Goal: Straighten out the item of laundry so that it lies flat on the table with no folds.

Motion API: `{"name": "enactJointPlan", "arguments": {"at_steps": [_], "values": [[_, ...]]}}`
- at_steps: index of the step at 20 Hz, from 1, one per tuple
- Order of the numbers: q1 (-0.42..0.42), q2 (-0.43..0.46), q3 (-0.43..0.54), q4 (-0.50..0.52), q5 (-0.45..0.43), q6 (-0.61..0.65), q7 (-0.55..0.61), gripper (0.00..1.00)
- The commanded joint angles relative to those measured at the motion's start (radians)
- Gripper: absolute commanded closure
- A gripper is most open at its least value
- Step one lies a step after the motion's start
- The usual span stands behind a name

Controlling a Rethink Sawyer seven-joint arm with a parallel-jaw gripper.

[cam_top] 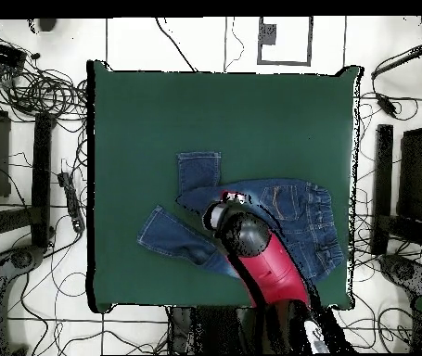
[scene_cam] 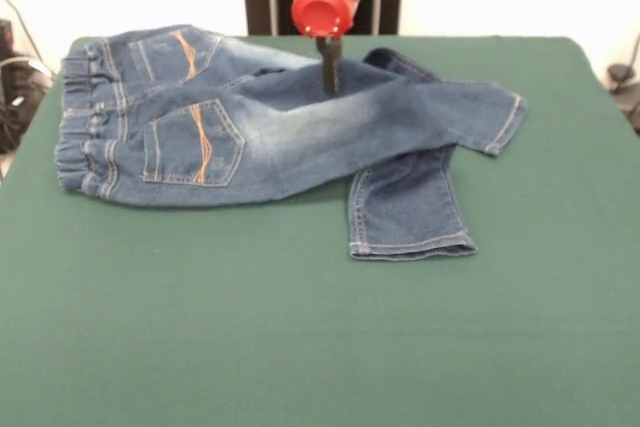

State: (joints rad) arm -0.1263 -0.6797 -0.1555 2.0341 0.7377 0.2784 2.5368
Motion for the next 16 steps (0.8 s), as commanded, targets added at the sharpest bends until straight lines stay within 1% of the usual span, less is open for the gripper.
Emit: {"name": "enactJointPlan", "arguments": {"at_steps": [1,5,7,9,10,12,13,14,15,16], "values": [[0.047,0.031,0.0,-0.064,-0.013,0.213,0.244,0.0],[0.02,0.065,0.041,-0.066,0.003,0.12,0.168,0.0],[0.008,0.073,0.049,-0.068,-0.01,0.125,0.139,0.0],[0.032,0.072,-0.016,-0.109,-0.077,0.286,0.165,0.0],[0.048,0.064,-0.069,-0.148,-0.144,0.428,0.195,0.0],[0.049,0.036,-0.122,-0.18,-0.24,0.608,0.206,0.0],[0.041,0.021,-0.128,-0.153,-0.258,0.619,0.186,0.0],[0.034,0.023,-0.145,-0.17,-0.298,0.663,0.168,0.0],[0.026,0.018,-0.148,-0.155,-0.31,0.649,0.15,0.0],[0.016,0.029,-0.15,-0.152,-0.326,0.608,0.118,0.0]]}}
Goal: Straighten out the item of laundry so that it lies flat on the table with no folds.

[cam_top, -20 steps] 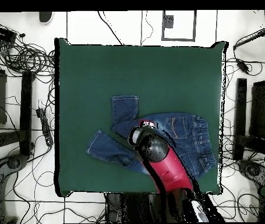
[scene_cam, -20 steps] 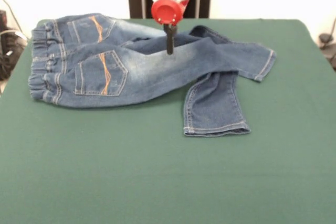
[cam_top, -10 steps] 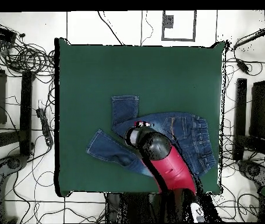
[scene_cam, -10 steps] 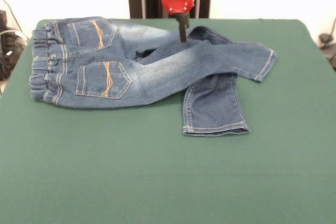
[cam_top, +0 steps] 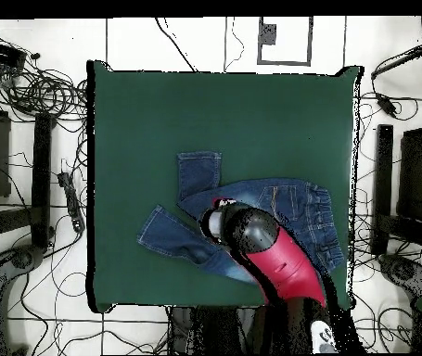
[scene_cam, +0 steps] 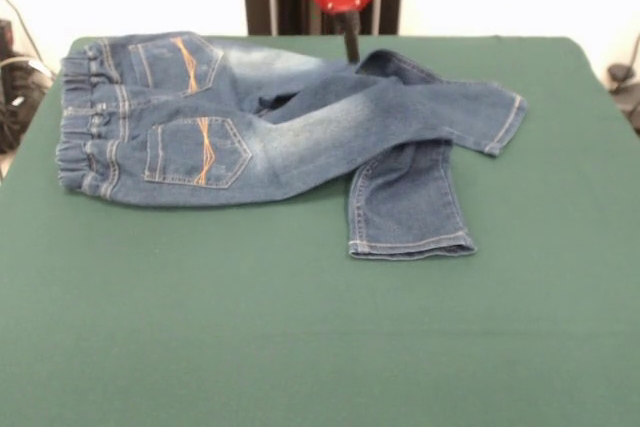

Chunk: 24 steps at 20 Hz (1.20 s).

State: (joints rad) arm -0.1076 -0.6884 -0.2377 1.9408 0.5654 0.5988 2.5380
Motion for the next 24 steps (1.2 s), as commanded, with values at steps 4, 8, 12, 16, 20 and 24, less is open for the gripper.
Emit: {"name": "enactJointPlan", "arguments": {"at_steps": [4,8,12,16,20,24], "values": [[-0.027,0.091,-0.073,-0.057,-0.23,0.133,0.057,0.0],[-0.041,0.139,-0.105,-0.086,-0.361,-0.014,0.004,0.0],[-0.081,0.161,-0.083,-0.073,-0.436,-0.139,-0.008,0.0],[-0.126,0.213,-0.043,-0.067,-0.491,-0.288,0.011,0.0],[-0.171,0.278,-0.019,-0.078,-0.547,-0.475,0.033,0.0],[-0.183,0.346,-0.049,-0.108,-0.604,-0.667,0.058,0.0]]}}
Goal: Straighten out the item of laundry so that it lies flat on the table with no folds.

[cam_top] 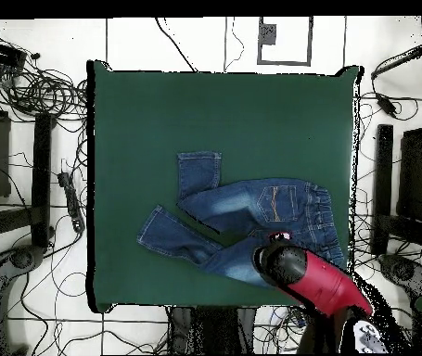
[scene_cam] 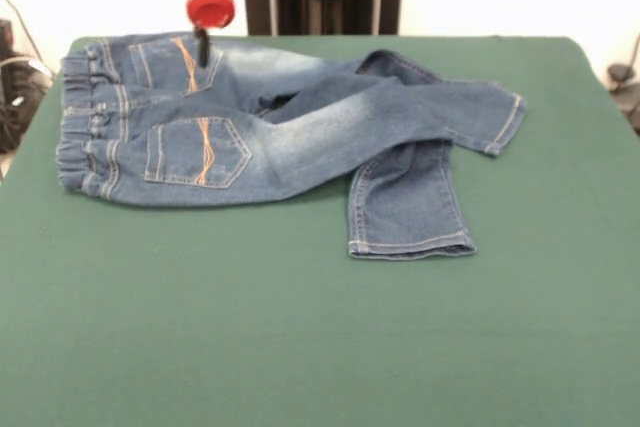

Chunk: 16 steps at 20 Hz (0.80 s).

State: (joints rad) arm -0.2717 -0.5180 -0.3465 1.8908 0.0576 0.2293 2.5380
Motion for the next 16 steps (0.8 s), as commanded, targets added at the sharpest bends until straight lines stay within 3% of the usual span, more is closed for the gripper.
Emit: {"name": "enactJointPlan", "arguments": {"at_steps": [1,9,16], "values": [[-0.022,0.18,0.06,-0.053,-0.099,-0.319,0.066,0.0],[-0.148,0.25,0.129,-0.071,-0.162,-0.394,0.041,0.0],[-0.219,0.432,0.152,-0.155,-0.231,-0.598,0.074,0.0]]}}
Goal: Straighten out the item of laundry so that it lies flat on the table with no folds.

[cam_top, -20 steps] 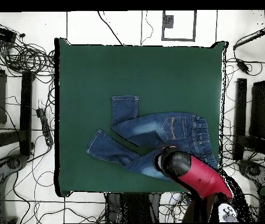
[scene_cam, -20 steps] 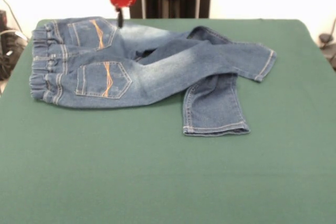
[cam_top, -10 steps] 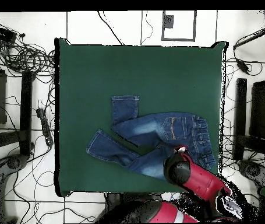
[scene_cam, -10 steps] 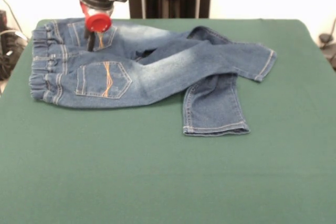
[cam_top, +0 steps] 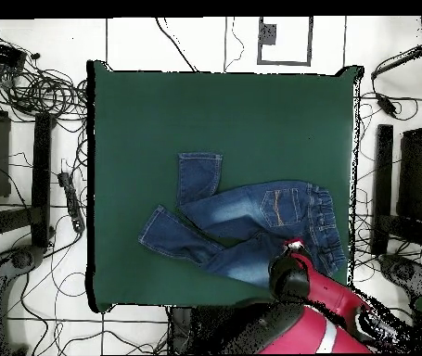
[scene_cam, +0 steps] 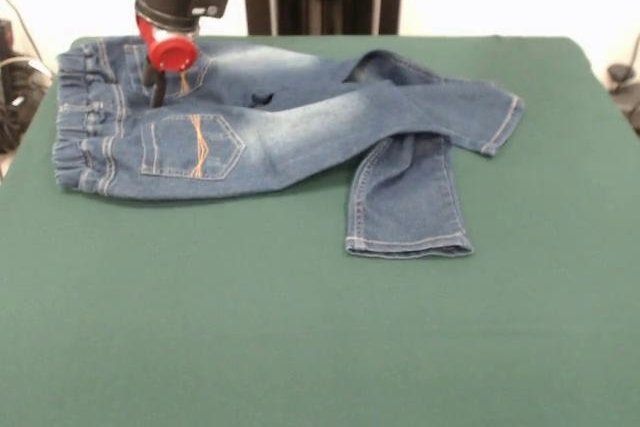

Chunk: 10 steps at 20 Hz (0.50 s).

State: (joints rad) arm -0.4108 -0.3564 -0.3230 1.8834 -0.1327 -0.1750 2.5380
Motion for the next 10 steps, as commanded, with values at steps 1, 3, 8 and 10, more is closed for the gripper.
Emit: {"name": "enactJointPlan", "arguments": {"at_steps": [1,3,8,10], "values": [[-0.084,0.282,0.128,-0.158,-0.05,-0.215,0.076,0.0],[-0.076,0.318,0.104,-0.183,-0.052,-0.296,0.085,0.0],[-0.06,0.361,0.045,-0.218,-0.058,-0.497,0.058,0.0],[-0.03,0.351,-0.01,-0.234,-0.057,-0.556,-0.006,0.0]]}}
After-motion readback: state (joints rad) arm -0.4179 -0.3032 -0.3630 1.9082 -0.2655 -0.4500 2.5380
